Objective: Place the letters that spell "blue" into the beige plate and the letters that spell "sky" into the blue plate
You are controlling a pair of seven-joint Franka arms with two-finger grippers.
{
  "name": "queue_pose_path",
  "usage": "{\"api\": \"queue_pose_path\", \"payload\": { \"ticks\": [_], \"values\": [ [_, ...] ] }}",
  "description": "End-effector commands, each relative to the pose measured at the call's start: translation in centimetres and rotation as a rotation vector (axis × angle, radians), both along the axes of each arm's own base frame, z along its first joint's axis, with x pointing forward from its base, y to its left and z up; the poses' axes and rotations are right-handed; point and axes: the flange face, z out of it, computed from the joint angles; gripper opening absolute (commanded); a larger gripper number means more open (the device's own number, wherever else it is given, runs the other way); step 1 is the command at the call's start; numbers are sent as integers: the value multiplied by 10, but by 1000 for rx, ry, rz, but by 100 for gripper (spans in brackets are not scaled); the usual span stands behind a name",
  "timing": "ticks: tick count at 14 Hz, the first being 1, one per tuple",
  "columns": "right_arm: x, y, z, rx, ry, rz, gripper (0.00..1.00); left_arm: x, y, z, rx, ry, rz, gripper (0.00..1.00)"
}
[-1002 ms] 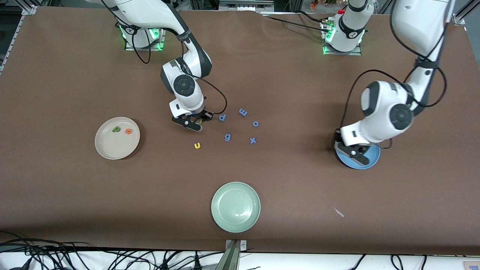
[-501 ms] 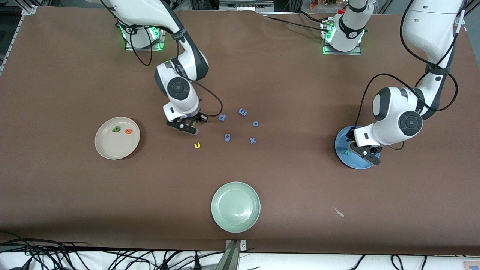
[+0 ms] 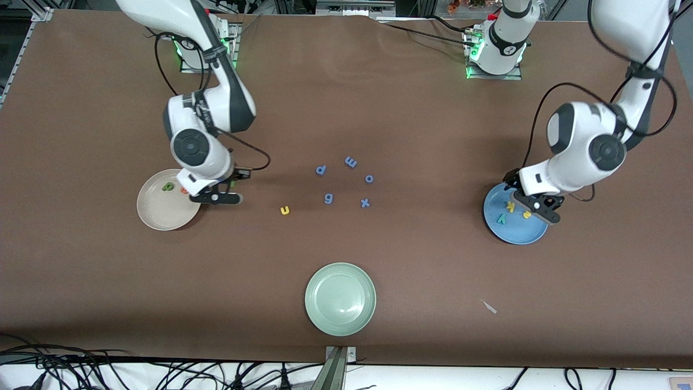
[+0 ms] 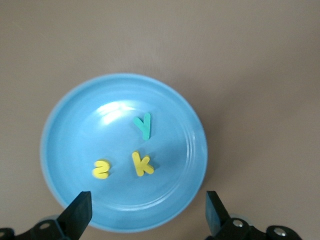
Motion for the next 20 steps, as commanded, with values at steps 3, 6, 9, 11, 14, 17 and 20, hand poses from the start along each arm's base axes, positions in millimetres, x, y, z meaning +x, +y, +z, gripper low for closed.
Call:
{"api": "queue_pose_path", "payload": {
  "ticks": [3, 6, 9, 11, 14, 17, 20],
  "values": [
    [20, -95, -9, 3, 50, 77, 0, -32, -15, 105, 21, -57, -39, 100],
    [26, -142, -19, 14, 69, 98, 6, -46, -36, 173, 41, -34, 50, 100],
    [36, -145, -21, 2, 66, 80, 100, -44, -45, 240, 60, 32, 94, 100],
    [41, -128, -13, 7, 46, 88, 100, -48, -38, 264, 64, 64, 113, 100],
    [47, -89, -3, 20, 36, 81, 100, -51, -28, 297, 62, 82, 213, 100],
    [54, -40, 8, 41, 3, 75, 100, -49, -31, 302, 70, 108, 276, 100],
    [59, 23, 14, 85, -31, 64, 100, -38, -51, 306, 92, 152, 337, 100]
  ]
}}
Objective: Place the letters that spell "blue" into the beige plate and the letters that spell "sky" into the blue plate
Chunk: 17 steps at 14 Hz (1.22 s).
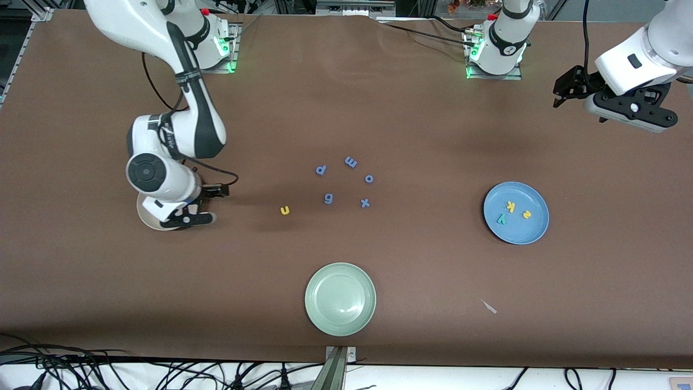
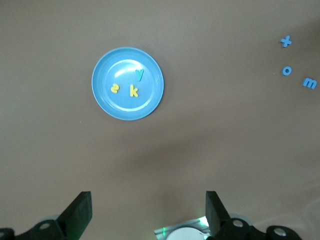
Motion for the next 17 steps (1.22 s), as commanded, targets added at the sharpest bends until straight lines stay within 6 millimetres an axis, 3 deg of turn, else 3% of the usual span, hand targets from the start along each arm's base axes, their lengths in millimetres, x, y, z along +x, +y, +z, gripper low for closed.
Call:
{"api": "queue_pose_path", "payload": {
  "ticks": [1, 5, 7, 11, 14, 17],
  "values": [
    [9, 44, 0, 34, -4, -44, 100, 15, -22, 7, 42, 34, 31, 100],
    [4, 105, -24, 69, -23, -73, 100, 18, -22, 6, 3, 37, 47, 100],
    [3, 126, -42, 85, -40, -82, 100, 18, -23, 7, 1, 34, 45, 100],
    [-1, 145, -68, 115, -73, -60, 100, 20, -28, 6, -5, 32, 38, 100],
    [-1, 147, -79, 119, -87, -53, 100, 25, -12, 5, -16, 23, 69, 100],
    [-4, 154, -87, 129, -92, -49, 99, 25, -10, 10, -9, 11, 69, 100]
  ]
}}
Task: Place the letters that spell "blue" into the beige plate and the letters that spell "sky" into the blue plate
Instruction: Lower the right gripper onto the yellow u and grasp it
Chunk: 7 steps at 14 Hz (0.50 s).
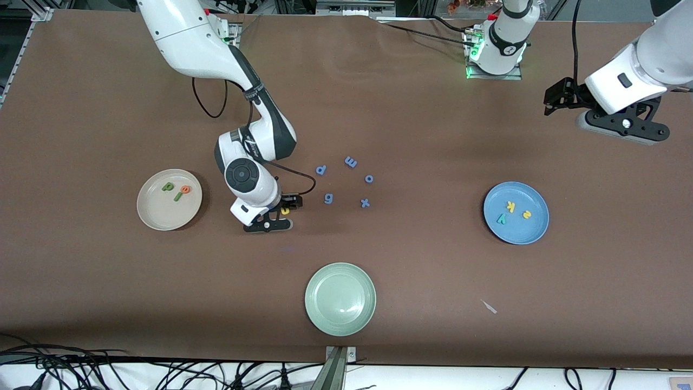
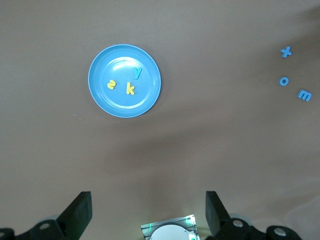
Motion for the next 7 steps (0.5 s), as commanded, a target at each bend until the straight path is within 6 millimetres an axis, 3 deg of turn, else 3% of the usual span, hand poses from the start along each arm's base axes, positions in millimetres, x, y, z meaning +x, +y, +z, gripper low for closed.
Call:
{"api": "queue_pose_path", "payload": {
  "ticks": [1, 4, 7],
  "values": [
    [2, 9, -5, 25, -4, -8, 95, 6, 5, 12, -11, -22, 15, 100],
    [-1, 15, -16, 25, -11, 1, 84, 8, 15, 18, -7, -40, 31, 100],
    [-1, 15, -16, 26, -11, -1, 57, 9, 13, 19, -9, -47, 32, 100]
  ]
}}
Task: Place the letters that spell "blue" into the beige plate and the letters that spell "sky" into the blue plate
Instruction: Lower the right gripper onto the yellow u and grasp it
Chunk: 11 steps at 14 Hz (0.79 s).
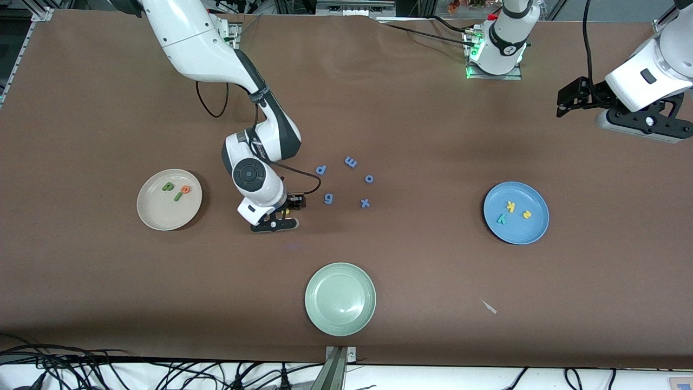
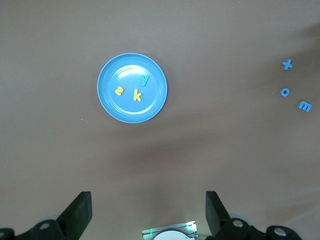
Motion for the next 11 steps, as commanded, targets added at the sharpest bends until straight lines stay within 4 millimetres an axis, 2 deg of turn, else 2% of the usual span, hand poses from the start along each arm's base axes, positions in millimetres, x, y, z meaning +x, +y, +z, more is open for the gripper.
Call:
{"api": "queue_pose_path", "payload": {
  "ticks": [1, 3, 4, 8, 10, 11],
  "values": [
    [4, 6, 0, 18, -5, -14, 45, 5, -1, 4, -3, -10, 5, 100],
    [5, 5, 0, 19, -4, -18, 27, 7, -2, -1, -2, -1, 2, 100],
    [5, 5, 0, 19, -4, -18, 23, 11, -4, -2, -4, -13, -1, 100],
    [8, 2, 7, 23, -7, -10, 19, 17, -2, -1, -11, -50, -2, 100],
    [13, -9, 25, 17, 0, -11, 17, 16, -15, 0, -8, -56, -26, 100],
    [17, -26, 30, -5, 27, -14, 17, 16, -15, 0, 7, -61, -30, 100]
  ]
}}
